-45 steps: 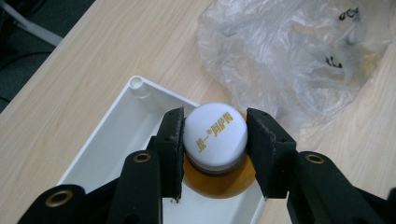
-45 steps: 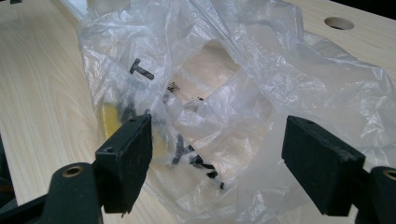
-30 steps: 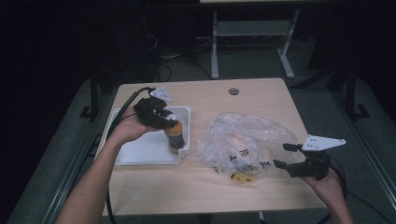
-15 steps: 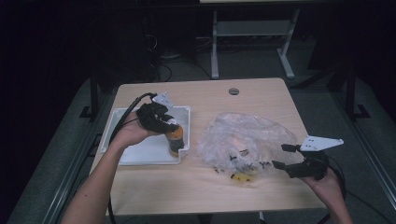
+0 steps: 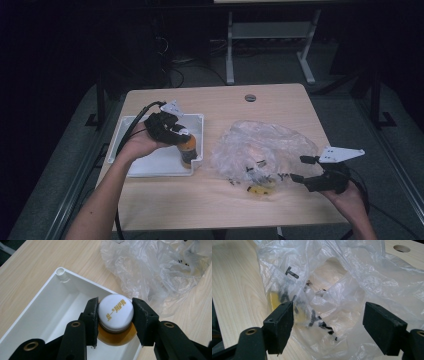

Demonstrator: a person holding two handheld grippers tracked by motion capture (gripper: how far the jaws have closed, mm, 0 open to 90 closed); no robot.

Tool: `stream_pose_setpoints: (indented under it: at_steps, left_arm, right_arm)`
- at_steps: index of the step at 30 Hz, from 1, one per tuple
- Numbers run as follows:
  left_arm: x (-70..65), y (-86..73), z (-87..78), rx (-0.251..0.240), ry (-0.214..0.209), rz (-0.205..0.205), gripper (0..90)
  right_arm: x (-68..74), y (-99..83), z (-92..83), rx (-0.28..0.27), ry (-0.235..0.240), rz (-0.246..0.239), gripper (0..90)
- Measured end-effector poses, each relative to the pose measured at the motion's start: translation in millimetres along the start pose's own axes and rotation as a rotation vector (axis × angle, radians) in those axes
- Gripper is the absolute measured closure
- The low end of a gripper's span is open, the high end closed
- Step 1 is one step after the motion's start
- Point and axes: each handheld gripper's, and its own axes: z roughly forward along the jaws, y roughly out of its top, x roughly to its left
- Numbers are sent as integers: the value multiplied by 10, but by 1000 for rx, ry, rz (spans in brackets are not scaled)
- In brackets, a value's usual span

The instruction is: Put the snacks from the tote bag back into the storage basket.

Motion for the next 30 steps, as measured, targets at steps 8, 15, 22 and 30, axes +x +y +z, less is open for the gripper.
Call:
stream_pose_setpoints:
  at_steps: [8, 15, 22, 30]
  left_arm:
    - [3, -1, -8, 8, 3, 2, 584]
    - [2, -2, -5, 6, 3, -1, 578]
    - [11, -12, -35, -3, 8, -13, 543]
    - [14, -25, -50, 7, -15, -22, 437]
  right_arm:
    - [-8, -4, -4, -2, -6, 1, 238]
    - [-10, -8, -13, -1, -8, 2, 237]
    - [-13, -8, -8, 0, -7, 1, 236]
    - [2, 6, -1, -1, -3, 0, 237]
